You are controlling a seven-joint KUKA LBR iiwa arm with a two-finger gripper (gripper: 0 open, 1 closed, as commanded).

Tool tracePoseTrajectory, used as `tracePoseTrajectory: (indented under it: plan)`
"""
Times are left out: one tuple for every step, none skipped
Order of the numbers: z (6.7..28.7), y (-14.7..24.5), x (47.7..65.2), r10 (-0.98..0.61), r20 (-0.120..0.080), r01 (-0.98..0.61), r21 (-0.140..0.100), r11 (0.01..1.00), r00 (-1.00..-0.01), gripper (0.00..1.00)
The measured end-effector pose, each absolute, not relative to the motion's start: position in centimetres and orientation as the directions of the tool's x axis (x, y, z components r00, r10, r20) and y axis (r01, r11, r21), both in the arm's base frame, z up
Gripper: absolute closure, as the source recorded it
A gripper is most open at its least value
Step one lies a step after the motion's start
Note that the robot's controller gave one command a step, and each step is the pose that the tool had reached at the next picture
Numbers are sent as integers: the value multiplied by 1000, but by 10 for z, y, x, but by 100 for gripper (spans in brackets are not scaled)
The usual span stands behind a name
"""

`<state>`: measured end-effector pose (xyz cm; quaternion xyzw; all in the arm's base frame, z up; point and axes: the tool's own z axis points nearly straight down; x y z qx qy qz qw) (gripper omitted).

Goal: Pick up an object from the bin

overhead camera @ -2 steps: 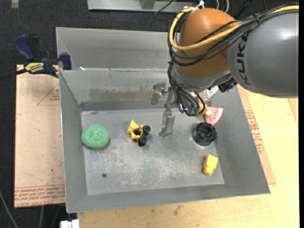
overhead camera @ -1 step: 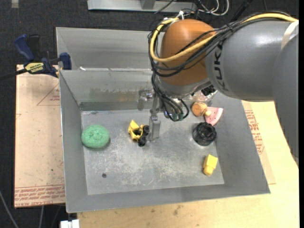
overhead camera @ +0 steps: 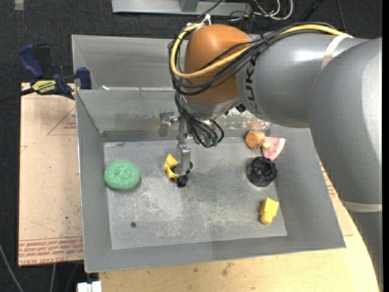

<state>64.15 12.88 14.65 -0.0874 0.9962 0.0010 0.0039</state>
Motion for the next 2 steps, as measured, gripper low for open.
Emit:
tracePoseTrajectory:
  plan:
    - [116, 74, 628, -96, -2, -96, 2, 995, -995, 0]
    - [97, 62, 626, -84, -2, -84, -3, 996, -996, 0]
